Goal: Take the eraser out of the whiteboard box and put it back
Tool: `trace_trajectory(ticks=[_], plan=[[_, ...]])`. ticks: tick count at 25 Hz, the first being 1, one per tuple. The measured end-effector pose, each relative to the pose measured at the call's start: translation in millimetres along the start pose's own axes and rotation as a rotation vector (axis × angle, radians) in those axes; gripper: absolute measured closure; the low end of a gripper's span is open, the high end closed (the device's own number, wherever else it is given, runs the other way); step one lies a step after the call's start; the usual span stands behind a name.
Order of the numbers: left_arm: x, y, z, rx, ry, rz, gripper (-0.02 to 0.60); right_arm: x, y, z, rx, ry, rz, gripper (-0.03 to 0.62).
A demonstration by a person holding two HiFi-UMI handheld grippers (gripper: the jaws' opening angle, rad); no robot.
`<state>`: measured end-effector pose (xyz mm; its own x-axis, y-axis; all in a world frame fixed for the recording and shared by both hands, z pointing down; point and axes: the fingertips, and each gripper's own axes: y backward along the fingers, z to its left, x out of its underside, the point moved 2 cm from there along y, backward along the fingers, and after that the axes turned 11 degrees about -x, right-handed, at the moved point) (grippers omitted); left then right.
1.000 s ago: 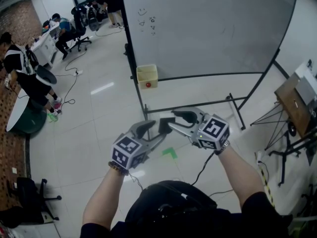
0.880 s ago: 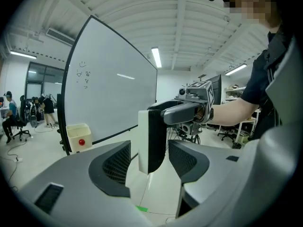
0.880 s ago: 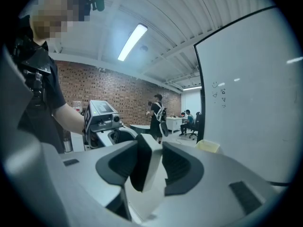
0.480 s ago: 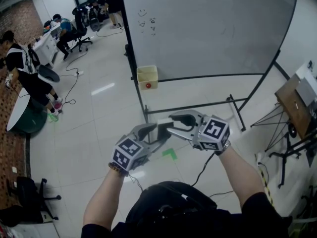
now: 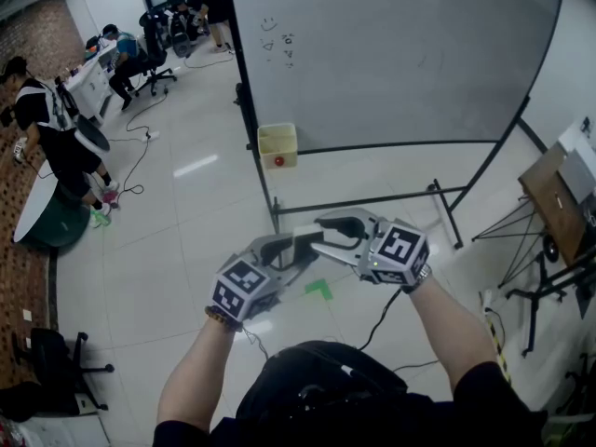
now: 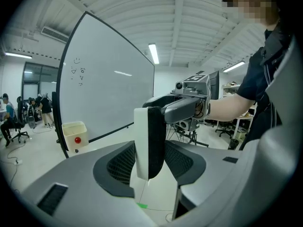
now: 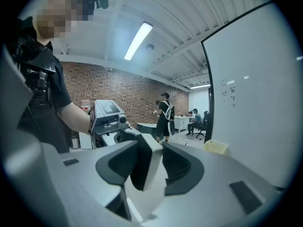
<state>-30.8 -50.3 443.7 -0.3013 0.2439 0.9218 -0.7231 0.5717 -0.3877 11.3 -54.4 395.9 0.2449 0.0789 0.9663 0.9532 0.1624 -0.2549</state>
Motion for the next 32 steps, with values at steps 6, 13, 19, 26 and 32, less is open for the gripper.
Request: trace_trajectory(ticks=[6,13,19,26,32], plan=[[1.5,-4.7,2.7,-0.030,0.015,0.004,0.403,8.9,2.0,-6.7,0.032,0.008,0.002,0.372],[-2.7,-13.3,12.8,-0.078,0.034,-0.002,0.405,7.5,9.5,-18.1,0.050,-0.013,-0.018,0.345],[-6.3,-23.2,29.6,-0.153,0.060,-0.013,0.405,11.4,18.2,-32.8,0.054,-0.018,-0.064,0.345],[-13.9,-33.8,53.3,-0.263,0.095,-0.024,0.405,17.0,26.4,-42.5,0.050,-0.040,-0.072,0.347],[-20.6,-40.0,69.6,-0.347,0.123,-0.029,0.405,24.9,28.7,-49.9,0.070,-0.051,-0.041,0.349]])
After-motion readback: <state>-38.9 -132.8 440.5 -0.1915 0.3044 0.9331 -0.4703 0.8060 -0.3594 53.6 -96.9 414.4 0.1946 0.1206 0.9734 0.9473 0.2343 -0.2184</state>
